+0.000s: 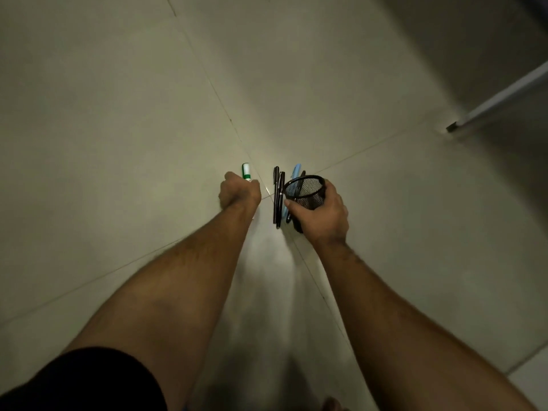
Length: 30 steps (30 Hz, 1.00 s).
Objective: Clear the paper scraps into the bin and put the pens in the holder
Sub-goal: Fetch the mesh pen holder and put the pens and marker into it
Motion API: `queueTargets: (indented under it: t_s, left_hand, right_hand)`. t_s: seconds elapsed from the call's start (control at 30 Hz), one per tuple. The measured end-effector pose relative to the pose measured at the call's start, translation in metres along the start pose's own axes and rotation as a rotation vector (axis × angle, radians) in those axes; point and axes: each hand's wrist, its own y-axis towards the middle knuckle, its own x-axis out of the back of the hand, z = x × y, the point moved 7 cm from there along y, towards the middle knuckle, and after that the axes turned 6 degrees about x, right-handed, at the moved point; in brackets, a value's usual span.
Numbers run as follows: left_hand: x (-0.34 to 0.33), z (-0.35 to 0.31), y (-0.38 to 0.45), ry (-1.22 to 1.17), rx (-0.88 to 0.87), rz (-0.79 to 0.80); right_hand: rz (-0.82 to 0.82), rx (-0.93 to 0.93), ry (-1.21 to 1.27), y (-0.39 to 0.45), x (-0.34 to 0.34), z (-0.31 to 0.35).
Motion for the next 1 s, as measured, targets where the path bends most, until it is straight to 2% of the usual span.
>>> queueTargets:
  t_s: [0.2,0.3,0.4,0.47,0.57,0.63,0.73,0.83,0.9,0.93,1.0]
  left_hand:
    - [0.005,-0.022,-0.001,-0.113,-0.093,-0.007]
    - [0.022,-0.053,-0.019,-0.332,-0.252,0.002]
    - [0.026,-0.085,-0.042,-0.566,-0.423,0.112]
    - [0.018,-0.1,-0.056,-0.637,-0.483,0.209]
    - [-0.008,-0.11,-0.072,-0.577,-0.559,0.334]
    - [-0.031,-0.109,-0.08,-0.452,-0.601,0.404]
    - [-0.049,-0.103,-0.083,-0.249,-0.624,0.388]
    - [-0.053,-0.099,-0.078,-0.373,-0.543,0.447]
    - [-0.046,-0.088,-0.069,-0.438,-0.471,0.378]
    - [-0.043,-0.081,-0.062,-0.387,-0.457,0.299]
    - [-0.045,-0.069,-0.054,-0.122,-0.491,0.184]
  right_hand:
    - [-0.073,0.036,-0.017,0.006,-0.003,-0.004]
    - [-0.099,0.056,-0.077,0.015,0.008,0.001]
    - [-0.083,0.049,-0.132,0.019,0.018,-0.003]
    - [-0.07,0.023,-0.138,0.02,0.023,-0.008]
    - [-0.101,0.009,-0.11,0.023,0.03,-0.013]
    - [-0.128,0.005,-0.028,0.027,0.034,-0.017]
    - [-0.15,0.003,0.13,0.033,0.043,-0.024]
    - [-0.158,0.0,0.186,0.033,0.052,-0.034]
    - [-0.182,0.003,0.205,0.03,0.057,-0.041]
    - [-0.188,0.005,0.215,0.029,0.057,-0.043]
    - [-0.176,0.0,0.221,0.026,0.055,-0.046]
